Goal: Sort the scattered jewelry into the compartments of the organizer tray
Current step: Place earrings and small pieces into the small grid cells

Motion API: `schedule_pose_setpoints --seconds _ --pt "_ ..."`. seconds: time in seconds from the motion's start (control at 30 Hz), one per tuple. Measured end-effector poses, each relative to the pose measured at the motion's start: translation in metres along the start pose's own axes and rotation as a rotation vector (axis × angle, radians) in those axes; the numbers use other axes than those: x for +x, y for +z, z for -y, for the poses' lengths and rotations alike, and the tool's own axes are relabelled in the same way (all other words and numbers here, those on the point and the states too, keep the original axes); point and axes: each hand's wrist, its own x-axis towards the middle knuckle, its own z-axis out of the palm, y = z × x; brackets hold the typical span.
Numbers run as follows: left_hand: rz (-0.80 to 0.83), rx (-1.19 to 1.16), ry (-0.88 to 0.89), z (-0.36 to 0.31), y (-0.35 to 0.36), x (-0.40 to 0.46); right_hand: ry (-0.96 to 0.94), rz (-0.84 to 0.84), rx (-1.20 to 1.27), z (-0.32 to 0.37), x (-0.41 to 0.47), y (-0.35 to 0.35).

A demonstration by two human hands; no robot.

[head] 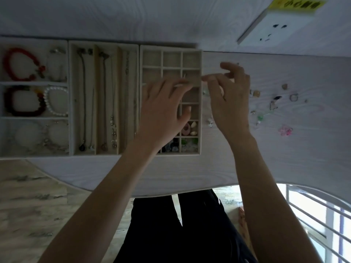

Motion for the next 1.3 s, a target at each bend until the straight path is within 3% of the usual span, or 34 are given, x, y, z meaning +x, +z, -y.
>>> schedule_pose_setpoints --seconds 0.13,0.27,0.47,1.03,1.3 --pt "0.074 0.036 0.069 -0.018 0.018 -0.001 -0.028 -0.054 -0.032 -0.03 -0.04 -0.03" --pt "0.11 0.094 0.061 -0.031 0.031 -0.002 0.063 -0.107 -0.078 -0.083 -0.064 -0.066" --pt "0.094 0.102 -0.071 -0.042 0.028 0.0 0.191 0.007 -0.167 -0.141 -0.051 -0.086" --pt "0.043 0.103 -0.125 -0.045 0.032 -0.001 0.027 -0.063 -0.08 -0.141 -0.031 -0.079" --pt "0.016 0.123 -0.131 -0.045 0.032 0.0 -0.077 0.048 -0.06 -0.12 -0.023 -0.069"
